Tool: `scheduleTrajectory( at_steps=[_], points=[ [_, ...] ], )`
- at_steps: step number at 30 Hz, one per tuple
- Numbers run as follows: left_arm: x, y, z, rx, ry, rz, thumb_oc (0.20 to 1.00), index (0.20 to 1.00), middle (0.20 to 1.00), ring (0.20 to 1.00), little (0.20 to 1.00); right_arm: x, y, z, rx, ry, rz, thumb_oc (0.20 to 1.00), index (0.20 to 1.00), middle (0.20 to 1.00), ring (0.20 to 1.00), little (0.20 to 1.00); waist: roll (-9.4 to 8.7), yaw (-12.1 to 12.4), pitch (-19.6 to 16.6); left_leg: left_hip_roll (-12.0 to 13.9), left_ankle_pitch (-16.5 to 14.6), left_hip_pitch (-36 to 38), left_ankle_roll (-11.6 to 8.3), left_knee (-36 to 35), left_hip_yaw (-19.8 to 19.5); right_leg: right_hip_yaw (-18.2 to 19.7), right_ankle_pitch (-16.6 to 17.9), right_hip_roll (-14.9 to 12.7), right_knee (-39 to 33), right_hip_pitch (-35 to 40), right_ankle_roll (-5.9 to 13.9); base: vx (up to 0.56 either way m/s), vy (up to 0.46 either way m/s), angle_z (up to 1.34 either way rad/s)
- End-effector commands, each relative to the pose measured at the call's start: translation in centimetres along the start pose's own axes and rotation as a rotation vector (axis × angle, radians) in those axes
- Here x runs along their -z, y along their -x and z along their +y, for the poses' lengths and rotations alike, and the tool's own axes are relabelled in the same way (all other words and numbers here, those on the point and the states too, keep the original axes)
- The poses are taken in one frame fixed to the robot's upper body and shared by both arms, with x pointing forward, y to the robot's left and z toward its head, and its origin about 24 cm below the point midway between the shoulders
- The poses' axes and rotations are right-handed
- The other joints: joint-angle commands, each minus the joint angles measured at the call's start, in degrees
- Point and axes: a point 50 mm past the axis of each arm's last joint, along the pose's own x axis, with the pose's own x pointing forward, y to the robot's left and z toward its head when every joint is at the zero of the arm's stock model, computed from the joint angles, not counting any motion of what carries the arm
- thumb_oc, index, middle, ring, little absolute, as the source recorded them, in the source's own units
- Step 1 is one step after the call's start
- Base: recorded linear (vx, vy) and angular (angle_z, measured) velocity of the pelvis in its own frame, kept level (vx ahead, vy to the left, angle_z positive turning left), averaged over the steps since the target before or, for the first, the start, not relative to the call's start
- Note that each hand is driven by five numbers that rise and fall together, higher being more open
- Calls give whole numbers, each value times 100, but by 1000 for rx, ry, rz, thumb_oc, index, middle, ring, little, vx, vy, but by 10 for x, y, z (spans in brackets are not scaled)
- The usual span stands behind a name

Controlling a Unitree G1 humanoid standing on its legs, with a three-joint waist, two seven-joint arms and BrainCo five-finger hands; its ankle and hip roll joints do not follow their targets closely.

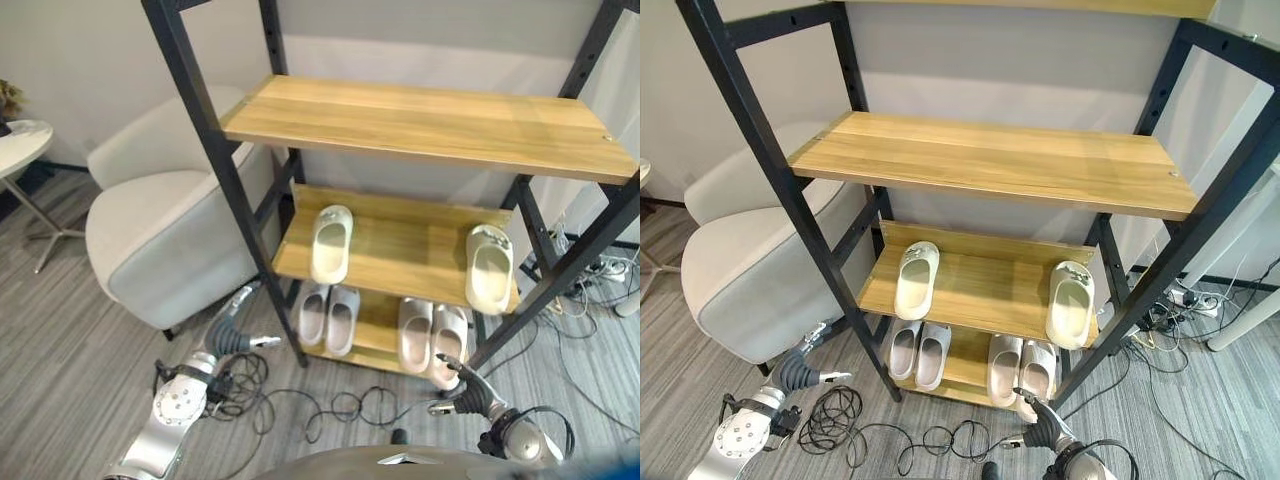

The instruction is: Arrange the slippers neatly on the shoe rack.

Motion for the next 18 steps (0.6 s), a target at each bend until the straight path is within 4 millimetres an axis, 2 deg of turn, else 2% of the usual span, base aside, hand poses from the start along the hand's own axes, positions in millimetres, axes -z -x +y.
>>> scheduleTrajectory(
  at_steps=[1, 7, 12, 16, 18],
  points=[
    [-20, 1, 15, 14, -17, -85, 1000, 1000, 1000, 1000, 1000, -18, -10, -18, 71, 7, -72, 1000, 1000, 1000, 1000, 1000, 102, -65, -26, 35, -243, -680, -193, 729, 239, 47, -934, -350, 1001, 8, 445, 0, 0, 0],
    [-26, 4, 15, 52, 3, -108, 1000, 1000, 1000, 1000, 1000, -18, -11, -17, 66, 6, -69, 1000, 1000, 1000, 1000, 1000, 143, -80, -57, 50, -300, -643, -200, 716, 223, 56, -1008, -333, 1007, 40, 444, -9, -15, -2],
    [-50, -3, 8, 184, 30, -200, 1000, 1000, 1000, 1000, 1000, -15, -15, -11, 33, 1, -47, 1000, 1000, 1000, 1000, 1000, 136, -130, -90, 57, -234, -644, -208, 695, 230, 57, -970, -330, 1021, 29, 454, -19, -28, 0],
    [-56, -4, 8, 232, 38, -215, 1000, 1000, 1000, 1000, 1000, -13, -16, -10, 25, 8, -35, 1000, 1000, 1000, 1000, 1000, 144, -140, -103, 61, -232, -631, -211, 678, 237, 73, -966, -330, 1020, 32, 461, -12, -5, 0],
    [-63, -2, 6, 319, 40, -227, 1000, 1000, 1000, 1000, 1000, -8, -16, -7, -1, 17, -11, 1000, 1000, 1000, 1000, 1000, 175, -179, -133, 72, -237, -598, -212, 669, 268, 82, -963, -330, 1033, 37, 474, -1, -11, -2]
  ],
)
